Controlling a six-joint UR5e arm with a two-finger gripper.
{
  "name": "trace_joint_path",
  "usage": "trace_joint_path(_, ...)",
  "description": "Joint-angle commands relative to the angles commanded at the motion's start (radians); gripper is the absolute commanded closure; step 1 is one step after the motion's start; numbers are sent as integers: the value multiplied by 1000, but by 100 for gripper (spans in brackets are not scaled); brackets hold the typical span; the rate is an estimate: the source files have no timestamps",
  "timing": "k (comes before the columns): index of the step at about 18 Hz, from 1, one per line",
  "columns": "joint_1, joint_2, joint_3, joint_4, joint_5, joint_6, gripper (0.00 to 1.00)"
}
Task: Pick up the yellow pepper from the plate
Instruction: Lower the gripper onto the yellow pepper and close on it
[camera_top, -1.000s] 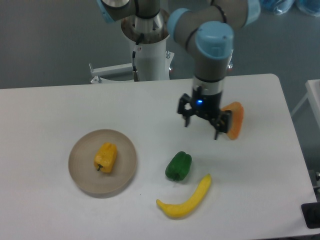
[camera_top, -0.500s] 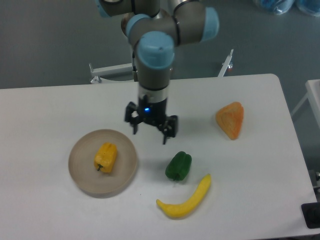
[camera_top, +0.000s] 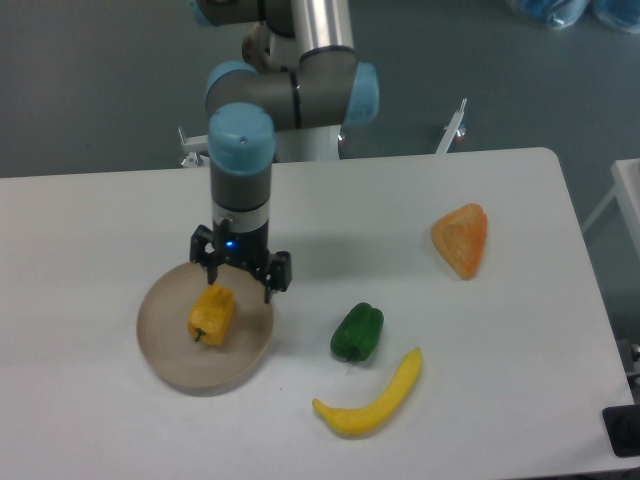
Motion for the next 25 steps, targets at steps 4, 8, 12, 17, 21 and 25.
trace_joint_path(4, -15, -19, -8, 11, 0, 2, 0)
trace_joint_path(8, -32, -19, -12, 11, 0, 0, 0)
trace_joint_path(12, -37, -35, -12, 14, 2, 2, 0)
trace_joint_path(17, -43, -46, -8, 38, 3, 3, 0)
trace_joint_path(21, -46, -52, -5, 48, 18, 9, 46)
trace_joint_path(25, -46, -54, -3, 49, 18, 12, 57)
